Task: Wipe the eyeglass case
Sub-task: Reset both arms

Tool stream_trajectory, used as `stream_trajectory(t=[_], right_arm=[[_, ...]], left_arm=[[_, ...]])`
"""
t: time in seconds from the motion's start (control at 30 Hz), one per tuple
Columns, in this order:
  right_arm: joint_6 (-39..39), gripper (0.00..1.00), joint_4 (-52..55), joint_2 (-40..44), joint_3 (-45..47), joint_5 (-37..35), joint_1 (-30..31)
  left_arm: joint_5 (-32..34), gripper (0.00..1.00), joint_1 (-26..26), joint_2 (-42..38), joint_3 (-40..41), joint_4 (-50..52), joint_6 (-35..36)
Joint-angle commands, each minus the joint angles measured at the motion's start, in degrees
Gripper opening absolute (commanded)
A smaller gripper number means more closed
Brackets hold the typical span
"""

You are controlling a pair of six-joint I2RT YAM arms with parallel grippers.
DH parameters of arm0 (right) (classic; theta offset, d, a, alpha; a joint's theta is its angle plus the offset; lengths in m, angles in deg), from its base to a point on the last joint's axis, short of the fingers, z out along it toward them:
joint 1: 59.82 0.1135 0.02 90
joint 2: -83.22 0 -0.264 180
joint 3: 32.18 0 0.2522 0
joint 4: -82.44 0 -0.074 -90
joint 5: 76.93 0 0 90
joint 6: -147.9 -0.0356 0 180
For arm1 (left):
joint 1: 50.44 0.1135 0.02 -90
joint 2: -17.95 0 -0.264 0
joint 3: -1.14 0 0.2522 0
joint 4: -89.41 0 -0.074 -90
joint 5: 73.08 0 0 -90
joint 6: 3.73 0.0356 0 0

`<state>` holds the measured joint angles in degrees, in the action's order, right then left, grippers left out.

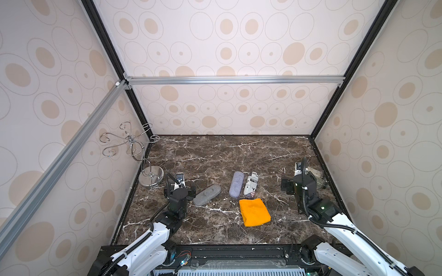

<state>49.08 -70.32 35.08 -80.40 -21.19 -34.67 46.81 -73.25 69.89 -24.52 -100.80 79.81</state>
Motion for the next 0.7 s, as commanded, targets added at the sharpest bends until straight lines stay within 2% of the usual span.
stream_trajectory(t=[0.0, 0.1, 0.17, 0.3, 0.57, 0.67], right_arm=[[5.1, 1.0, -12.3, -1.8, 4.9, 0.9, -2.1], [9.4, 1.0, -25.2, -2.8, 11.7, 5.2, -5.1], [9.0, 1.0, -31.9, -3.2, 15.3, 8.0, -7.8], [6.5, 1.0, -33.7, -5.4, 16.5, 14.0, -14.9], [6.3, 1.0, -44.0, -15.0, 17.9, 17.0, -20.9], [6.6, 1.0, -48.0, -18.4, 18.2, 18.1, -22.5]], left_arm=[[-1.2, 1.0, 2.4, 4.0, 2.6, -12.9, 4.7], [-1.0, 1.0, 3.0, 7.0, 5.3, -21.1, 4.9], [-2.0, 1.0, 4.5, 8.6, 4.7, -22.3, 4.7], [-7.8, 1.0, 8.0, 13.5, 4.8, -30.7, 7.0], [-14.2, 1.0, 12.2, 22.7, 4.6, -46.1, 6.8], [-14.8, 1.0, 13.2, 24.1, 3.3, -45.7, 6.9]])
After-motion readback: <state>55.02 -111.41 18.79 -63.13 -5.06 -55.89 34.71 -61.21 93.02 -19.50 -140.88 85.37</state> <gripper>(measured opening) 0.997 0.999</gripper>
